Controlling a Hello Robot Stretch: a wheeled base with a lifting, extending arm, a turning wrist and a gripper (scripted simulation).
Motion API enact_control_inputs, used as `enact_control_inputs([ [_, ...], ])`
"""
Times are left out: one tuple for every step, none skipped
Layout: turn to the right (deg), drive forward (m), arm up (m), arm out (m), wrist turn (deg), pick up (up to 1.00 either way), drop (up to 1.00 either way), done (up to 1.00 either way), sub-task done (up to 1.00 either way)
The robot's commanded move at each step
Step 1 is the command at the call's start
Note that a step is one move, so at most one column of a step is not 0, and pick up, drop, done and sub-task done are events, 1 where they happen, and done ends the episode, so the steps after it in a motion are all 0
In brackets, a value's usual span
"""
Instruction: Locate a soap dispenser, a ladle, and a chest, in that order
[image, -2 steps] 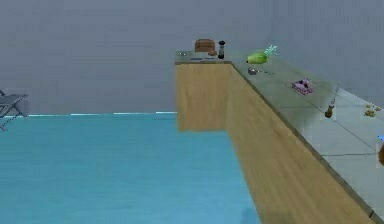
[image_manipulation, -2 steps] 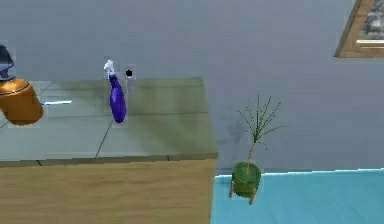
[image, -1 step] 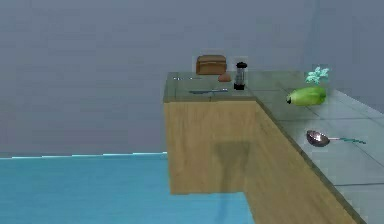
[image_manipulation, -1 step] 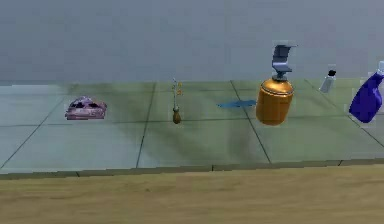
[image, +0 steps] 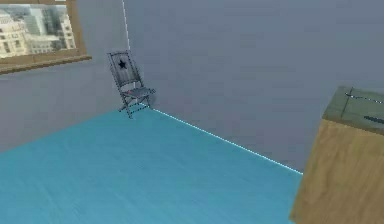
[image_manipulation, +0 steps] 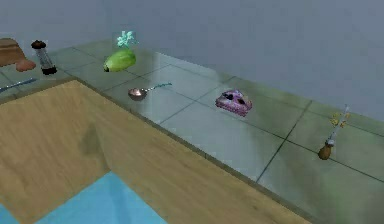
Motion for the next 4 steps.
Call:
enact_control_inputs([
  [0.0,0.05,0.0,0.0,0.0,0.0,0.0,0.0,0.0],
  [45.0,0.0,0.0,0.0,0.0,0.0,0.0,0.0,0.0],
  [39.0,0.0,0.0,0.0,0.0,0.0,0.0,0.0,0.0],
  [0.0,0.0,0.0,0.0,0.0,0.0,0.0,0.0,1.0],
])
